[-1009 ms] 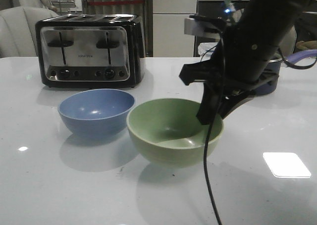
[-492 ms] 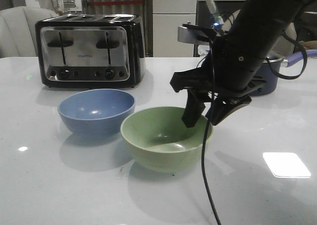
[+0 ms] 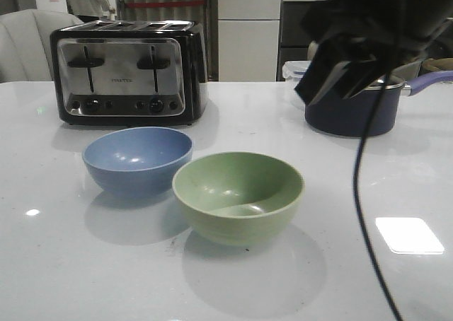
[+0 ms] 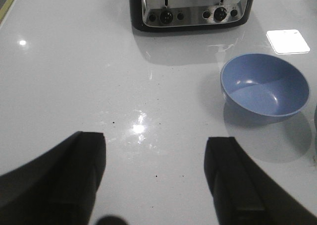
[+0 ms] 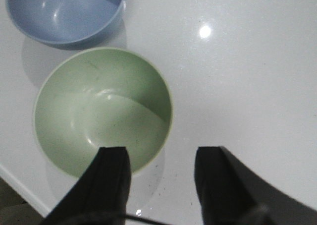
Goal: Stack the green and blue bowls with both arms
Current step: 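Open the right gripper and lift it away from the green bowl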
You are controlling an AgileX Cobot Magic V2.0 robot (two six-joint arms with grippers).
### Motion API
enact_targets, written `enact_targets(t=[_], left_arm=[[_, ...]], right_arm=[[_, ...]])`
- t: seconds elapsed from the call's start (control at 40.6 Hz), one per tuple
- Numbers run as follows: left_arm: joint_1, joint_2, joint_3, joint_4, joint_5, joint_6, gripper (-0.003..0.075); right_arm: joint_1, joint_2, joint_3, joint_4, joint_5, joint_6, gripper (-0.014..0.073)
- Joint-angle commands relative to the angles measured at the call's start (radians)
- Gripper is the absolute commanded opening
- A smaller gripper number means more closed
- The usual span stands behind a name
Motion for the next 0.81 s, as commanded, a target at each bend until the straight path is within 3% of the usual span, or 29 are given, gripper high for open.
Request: enact_targets(t=[0.0, 0.246, 0.394, 0.787], left_arm=[[0.003, 0.010, -0.027, -0.006, -0.080, -0.003, 0.0496], [0.003, 0.036, -0.027, -0.006, -0.080, -0.001, 0.0496], [-0.053, 0.090, -0.029, -0.006, -0.101, 0.001, 0.0496], [-0.239, 0.394, -0.159, -0.004, -0.103, 0.003, 0.0496]], right_arm=[[0.002, -0.159, 0.057, -0.005, -0.062, -0.026, 0.0426], [0.002, -0.428, 0.253, -0.004, -0.061, -0.026, 0.0426], [0.002, -0.538, 0.329, -0.004, -0.038, -0.026, 0.0426], [0.002, -0.595, 0.370, -0.004, 0.028, -0.026, 0.0426]])
